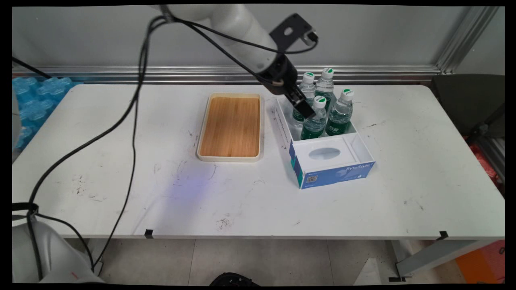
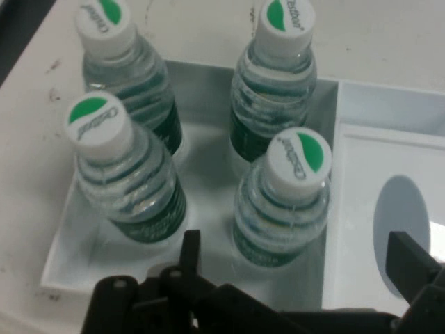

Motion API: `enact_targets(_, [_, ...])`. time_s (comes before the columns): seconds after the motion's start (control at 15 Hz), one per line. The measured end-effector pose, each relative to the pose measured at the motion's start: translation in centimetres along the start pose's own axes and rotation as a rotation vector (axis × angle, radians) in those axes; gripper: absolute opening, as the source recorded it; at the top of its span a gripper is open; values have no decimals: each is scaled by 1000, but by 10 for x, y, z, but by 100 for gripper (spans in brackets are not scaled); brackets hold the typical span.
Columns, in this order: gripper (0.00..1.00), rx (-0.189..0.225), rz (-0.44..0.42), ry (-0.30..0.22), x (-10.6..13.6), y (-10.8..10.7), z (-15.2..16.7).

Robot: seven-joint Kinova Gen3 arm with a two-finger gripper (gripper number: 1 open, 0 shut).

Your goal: Pick up the green bottle from the white box

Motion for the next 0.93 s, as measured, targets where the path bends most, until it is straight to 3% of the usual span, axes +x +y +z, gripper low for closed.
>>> enact_targets(0.8, [100, 1, 5, -32, 18, 5, 67])
enact_targets(0.87, [0, -1, 2, -30, 19, 5, 70])
enact_targets(0.93, [0, -2, 1, -28, 20, 6, 71])
